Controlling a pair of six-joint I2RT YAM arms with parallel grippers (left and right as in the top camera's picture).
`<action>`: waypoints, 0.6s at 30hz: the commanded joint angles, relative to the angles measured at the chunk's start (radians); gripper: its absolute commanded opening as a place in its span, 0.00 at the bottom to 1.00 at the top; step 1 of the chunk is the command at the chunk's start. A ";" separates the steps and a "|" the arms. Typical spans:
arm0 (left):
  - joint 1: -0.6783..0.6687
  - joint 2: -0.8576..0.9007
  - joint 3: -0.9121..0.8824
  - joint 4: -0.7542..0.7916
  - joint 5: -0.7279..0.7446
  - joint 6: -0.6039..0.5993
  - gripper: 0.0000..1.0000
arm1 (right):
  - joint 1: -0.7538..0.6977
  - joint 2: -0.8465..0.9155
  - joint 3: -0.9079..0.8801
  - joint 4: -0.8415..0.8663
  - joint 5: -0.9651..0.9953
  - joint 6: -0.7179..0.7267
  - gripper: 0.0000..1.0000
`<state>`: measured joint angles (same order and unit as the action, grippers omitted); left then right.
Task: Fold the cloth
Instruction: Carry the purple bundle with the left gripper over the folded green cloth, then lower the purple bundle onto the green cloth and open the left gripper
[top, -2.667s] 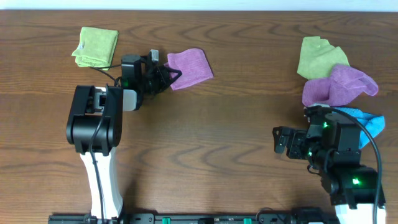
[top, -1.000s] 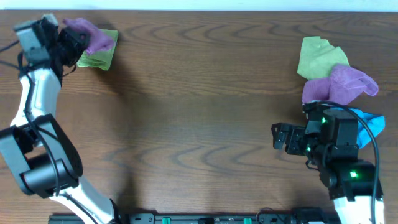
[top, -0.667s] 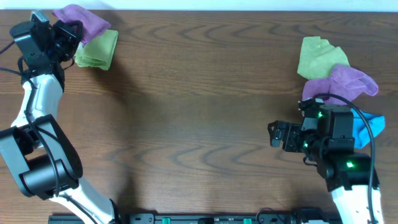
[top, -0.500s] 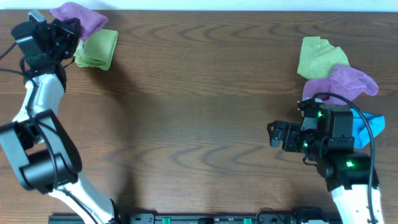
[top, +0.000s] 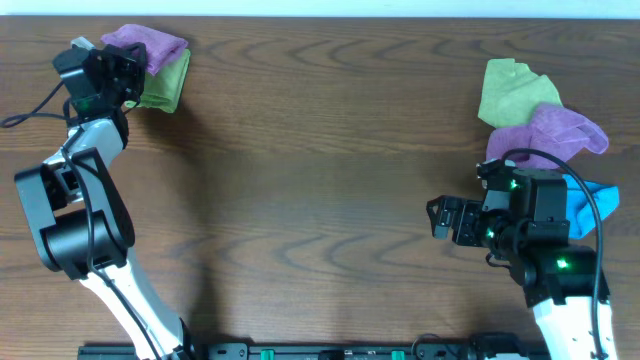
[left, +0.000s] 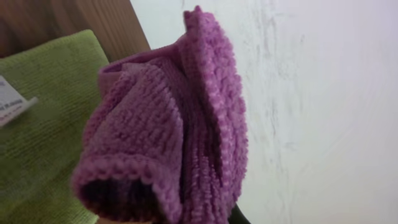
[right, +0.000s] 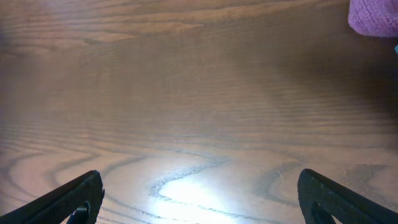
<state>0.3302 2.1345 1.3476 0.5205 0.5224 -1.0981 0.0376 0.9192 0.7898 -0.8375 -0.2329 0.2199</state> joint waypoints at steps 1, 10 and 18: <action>0.002 0.006 -0.004 0.003 -0.063 0.029 0.06 | -0.006 -0.001 0.003 0.000 -0.011 0.011 0.99; -0.013 0.018 -0.004 -0.045 -0.081 0.055 0.06 | -0.006 -0.001 0.003 0.007 -0.011 0.011 0.99; -0.032 0.040 -0.004 0.053 -0.042 0.072 0.06 | -0.006 -0.001 0.003 0.007 -0.011 0.011 0.99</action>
<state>0.3038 2.1582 1.3464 0.5629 0.4671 -1.0576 0.0376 0.9192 0.7898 -0.8326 -0.2340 0.2203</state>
